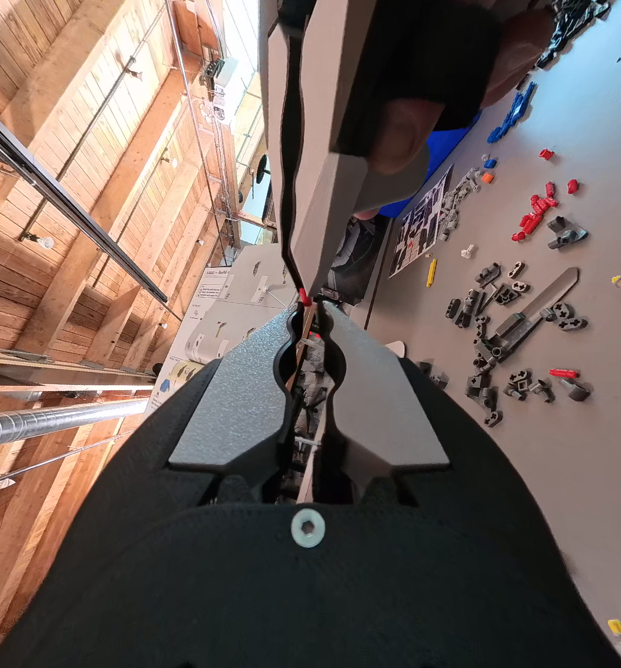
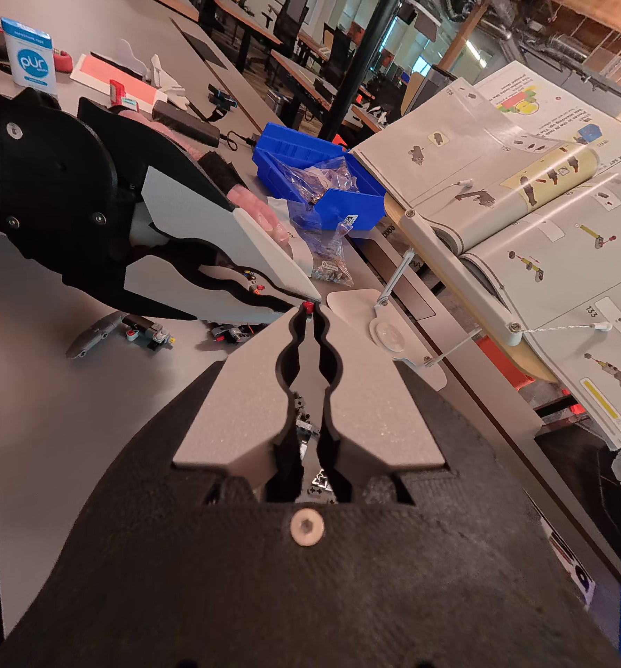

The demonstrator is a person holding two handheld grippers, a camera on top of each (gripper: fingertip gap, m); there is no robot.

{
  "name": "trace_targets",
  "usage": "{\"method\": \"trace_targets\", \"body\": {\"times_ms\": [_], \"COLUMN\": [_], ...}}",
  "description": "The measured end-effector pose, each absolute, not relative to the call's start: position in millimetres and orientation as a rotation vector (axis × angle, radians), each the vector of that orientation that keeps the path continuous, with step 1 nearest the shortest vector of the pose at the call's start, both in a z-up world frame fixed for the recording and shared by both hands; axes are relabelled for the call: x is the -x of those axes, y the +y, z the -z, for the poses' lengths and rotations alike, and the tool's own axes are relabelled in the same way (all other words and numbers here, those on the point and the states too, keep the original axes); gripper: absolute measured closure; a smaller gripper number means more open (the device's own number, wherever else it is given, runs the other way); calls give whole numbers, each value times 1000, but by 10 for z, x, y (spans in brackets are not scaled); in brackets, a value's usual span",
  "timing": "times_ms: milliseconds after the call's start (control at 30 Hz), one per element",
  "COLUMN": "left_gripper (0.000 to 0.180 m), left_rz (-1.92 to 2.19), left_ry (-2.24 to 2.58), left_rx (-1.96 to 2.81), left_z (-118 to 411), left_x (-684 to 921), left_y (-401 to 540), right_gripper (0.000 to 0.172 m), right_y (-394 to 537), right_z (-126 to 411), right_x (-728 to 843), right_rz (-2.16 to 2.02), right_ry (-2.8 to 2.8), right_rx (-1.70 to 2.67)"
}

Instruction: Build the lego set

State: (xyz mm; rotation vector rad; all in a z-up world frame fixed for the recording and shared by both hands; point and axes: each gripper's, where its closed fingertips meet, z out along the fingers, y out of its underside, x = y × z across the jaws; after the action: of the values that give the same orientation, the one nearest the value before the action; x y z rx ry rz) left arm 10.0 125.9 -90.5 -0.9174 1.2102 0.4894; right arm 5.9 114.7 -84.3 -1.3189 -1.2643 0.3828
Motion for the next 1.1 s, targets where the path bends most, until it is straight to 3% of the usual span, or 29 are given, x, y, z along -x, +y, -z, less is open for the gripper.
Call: {"method": "trace_targets", "body": {"times_ms": [433,767,1100], "left_gripper": [173,174,171], "left_rz": [-259,103,189], "left_ry": [1323,1729,1788], "left_rx": [1046,1312,1488], "left_z": [1134,2064,2401], "left_x": [-138,-484,-644], "left_y": [1209,861,851], "right_gripper": [170,170,171], "right_y": [1190,1071,977], "right_z": [917,1772,2265], "right_x": [-509,-928,-936], "right_rz": [-337,-289,-322], "right_ry": [-1285,-1647,-1941], "right_rx": [1395,1614,1660]}}
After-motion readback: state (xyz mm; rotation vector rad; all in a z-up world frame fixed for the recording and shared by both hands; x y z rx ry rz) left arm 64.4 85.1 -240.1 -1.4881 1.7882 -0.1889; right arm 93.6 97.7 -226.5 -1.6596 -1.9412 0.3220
